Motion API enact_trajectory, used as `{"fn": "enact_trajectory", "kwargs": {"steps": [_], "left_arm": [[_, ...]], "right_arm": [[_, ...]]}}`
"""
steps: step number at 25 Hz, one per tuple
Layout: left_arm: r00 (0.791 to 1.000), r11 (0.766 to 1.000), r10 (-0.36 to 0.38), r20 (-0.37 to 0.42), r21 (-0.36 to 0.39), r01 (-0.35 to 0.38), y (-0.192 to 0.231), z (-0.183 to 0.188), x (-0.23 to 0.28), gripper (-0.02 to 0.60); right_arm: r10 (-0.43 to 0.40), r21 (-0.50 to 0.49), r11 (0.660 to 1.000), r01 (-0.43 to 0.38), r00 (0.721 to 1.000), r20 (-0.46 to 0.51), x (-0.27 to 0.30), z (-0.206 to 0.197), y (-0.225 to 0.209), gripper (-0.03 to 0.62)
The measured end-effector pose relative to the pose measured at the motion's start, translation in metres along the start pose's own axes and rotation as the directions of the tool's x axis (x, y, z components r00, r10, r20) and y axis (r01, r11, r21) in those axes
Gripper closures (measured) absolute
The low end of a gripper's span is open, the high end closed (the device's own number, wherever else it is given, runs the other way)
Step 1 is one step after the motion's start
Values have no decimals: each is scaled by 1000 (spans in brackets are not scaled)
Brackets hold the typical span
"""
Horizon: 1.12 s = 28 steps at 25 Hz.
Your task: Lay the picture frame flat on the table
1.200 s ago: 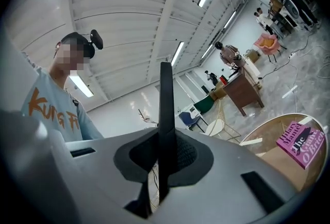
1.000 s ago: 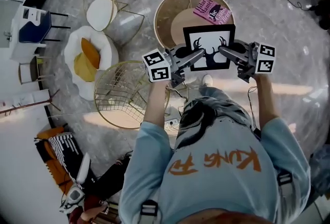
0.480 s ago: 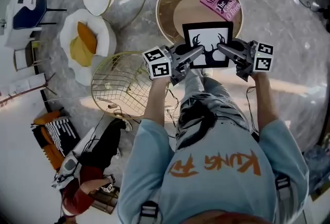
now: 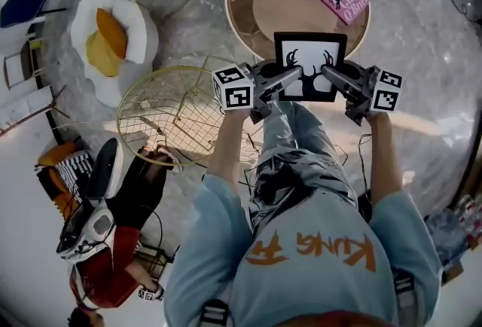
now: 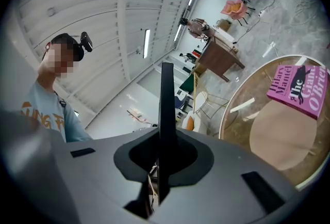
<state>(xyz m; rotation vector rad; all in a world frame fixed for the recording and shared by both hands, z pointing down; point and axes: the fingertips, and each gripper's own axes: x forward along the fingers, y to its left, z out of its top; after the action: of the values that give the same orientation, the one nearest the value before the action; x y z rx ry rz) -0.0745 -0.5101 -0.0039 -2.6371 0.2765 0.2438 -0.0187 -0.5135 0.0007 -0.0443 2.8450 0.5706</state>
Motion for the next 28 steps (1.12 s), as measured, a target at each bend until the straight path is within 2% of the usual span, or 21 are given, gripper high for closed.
{"fn": "enact_trajectory", "kwargs": {"steps": [4, 9, 15, 28], "left_arm": [[999, 996, 48, 5, -73, -48, 22, -18, -1, 522], [998, 989, 53, 18, -143, -50, 30, -32, -2, 518], [998, 982, 59, 30, -180, -52, 15, -11, -4, 514], [997, 972, 76, -14, -220, -77, 28, -22, 1, 502]], "right_arm": [[-20, 71, 997, 19, 1000, 12, 2, -17, -23, 562], [-57, 111, 992, 60, 998, -25, 1, -29, -29, 562], [-88, 137, 986, 94, 995, -47, 5, -8, -10, 562], [-133, 177, 974, 143, 989, -66, 1, -18, -25, 554]]}}
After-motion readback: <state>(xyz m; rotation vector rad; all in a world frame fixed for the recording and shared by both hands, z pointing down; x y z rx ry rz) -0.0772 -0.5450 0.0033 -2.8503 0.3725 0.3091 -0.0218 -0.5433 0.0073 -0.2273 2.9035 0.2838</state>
